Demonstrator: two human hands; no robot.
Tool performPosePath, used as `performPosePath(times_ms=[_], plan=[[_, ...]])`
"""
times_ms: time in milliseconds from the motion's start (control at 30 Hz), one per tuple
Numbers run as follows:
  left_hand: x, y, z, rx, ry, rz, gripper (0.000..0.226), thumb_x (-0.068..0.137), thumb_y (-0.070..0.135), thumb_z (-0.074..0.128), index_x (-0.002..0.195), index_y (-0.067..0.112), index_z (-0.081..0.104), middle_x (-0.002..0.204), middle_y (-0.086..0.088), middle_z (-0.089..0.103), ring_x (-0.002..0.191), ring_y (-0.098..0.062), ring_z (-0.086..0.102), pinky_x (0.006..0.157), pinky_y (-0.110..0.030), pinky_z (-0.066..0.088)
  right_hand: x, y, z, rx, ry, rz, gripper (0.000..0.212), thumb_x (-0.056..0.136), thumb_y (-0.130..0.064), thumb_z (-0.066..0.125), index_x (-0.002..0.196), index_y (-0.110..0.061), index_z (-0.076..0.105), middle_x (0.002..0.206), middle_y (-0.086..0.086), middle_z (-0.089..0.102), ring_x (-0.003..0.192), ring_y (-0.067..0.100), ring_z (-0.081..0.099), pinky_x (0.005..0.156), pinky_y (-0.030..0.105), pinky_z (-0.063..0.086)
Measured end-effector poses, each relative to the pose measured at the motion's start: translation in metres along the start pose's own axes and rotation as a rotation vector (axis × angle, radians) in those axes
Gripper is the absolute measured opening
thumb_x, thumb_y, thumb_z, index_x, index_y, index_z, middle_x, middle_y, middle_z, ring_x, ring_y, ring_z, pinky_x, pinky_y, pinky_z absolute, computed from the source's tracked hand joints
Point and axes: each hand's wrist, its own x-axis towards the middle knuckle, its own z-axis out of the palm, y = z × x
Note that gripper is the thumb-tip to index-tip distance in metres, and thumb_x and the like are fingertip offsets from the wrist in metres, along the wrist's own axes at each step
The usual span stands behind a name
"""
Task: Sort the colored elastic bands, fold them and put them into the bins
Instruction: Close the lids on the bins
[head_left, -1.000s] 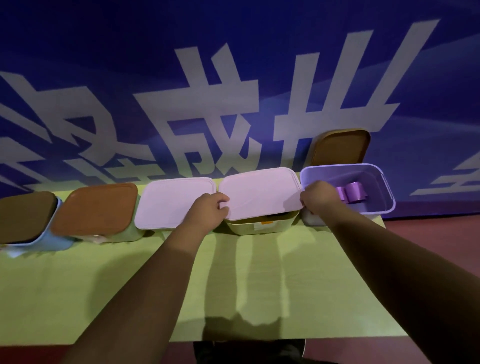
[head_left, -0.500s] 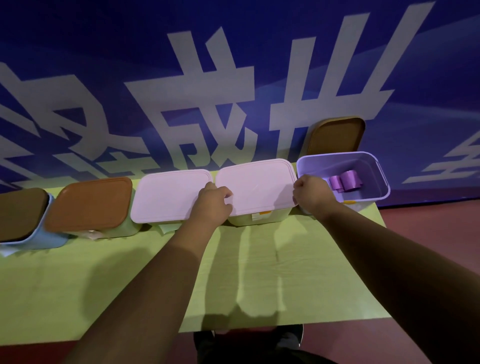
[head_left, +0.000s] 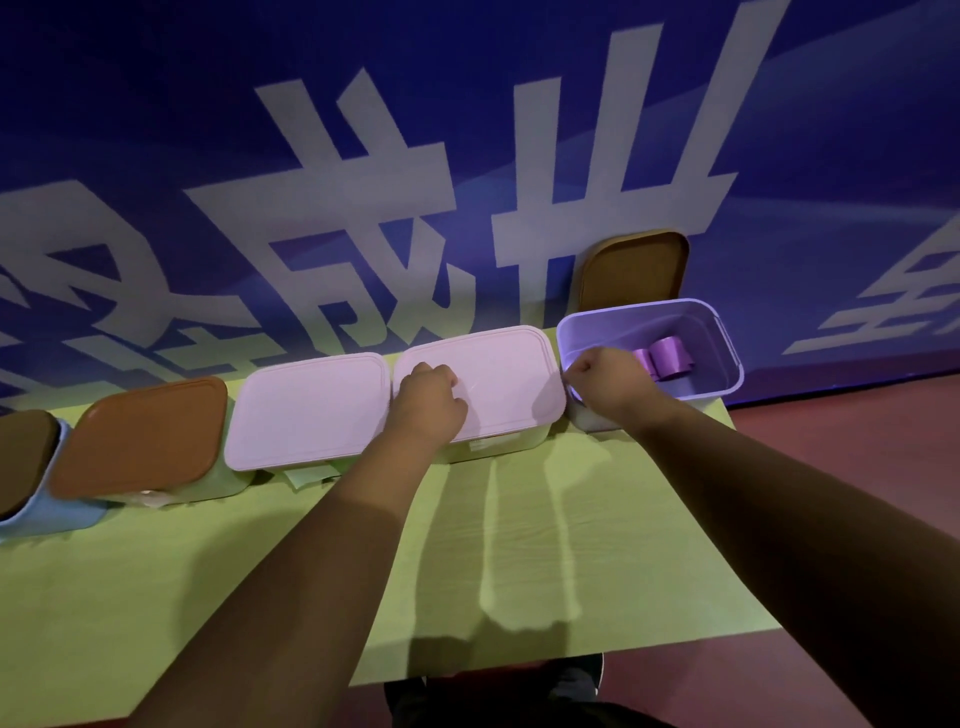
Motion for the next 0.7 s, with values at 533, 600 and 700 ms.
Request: performPosePath(times_ms=[533,600,700], plan=[[0.091,0.253,-0.011,-0.051,0.101,0.447,0.051,0.098,0.001,0.062,0.147,0.012,0.055,0.148,-0.008,0.051,0.131,-0.032,0.054,0.109,-0.041,0.049,0.032,0.094,-0.115,0.359,0.091,0.158,0.024,0.1,-0.019,0.057,0.086,-0.011,0.075,0.084,0.016,0.077,0.07,0.037,0.075,0.069,0.048,0.067],[0.103,0.268,-0.006,-0.029,0.091,0.422,0.054,0.097,0.0,0.061,0.148,0.013,0.053,0.148,-0.009,0.051,0.132,-0.033,0.054,0.107,-0.043,0.051,0.034,0.105,-0.121,0.404,0.099,0.166,0.018,0.1,-0.02,0.062,0.089,-0.016,0.075,0.083,0.008,0.075,0.069,0.029,0.07,0.068,0.041,0.062],[0.115,0.28,0.004,0.029,0.086,0.369,0.048,0.097,0.005,0.063,0.143,0.012,0.054,0.147,-0.011,0.047,0.128,-0.035,0.055,0.105,-0.049,0.054,0.039,0.121,-0.127,0.385,0.078,0.169,0.028,0.099,-0.012,0.059,0.075,-0.018,0.074,0.072,0.011,0.072,0.062,0.033,0.067,0.066,0.046,0.061]])
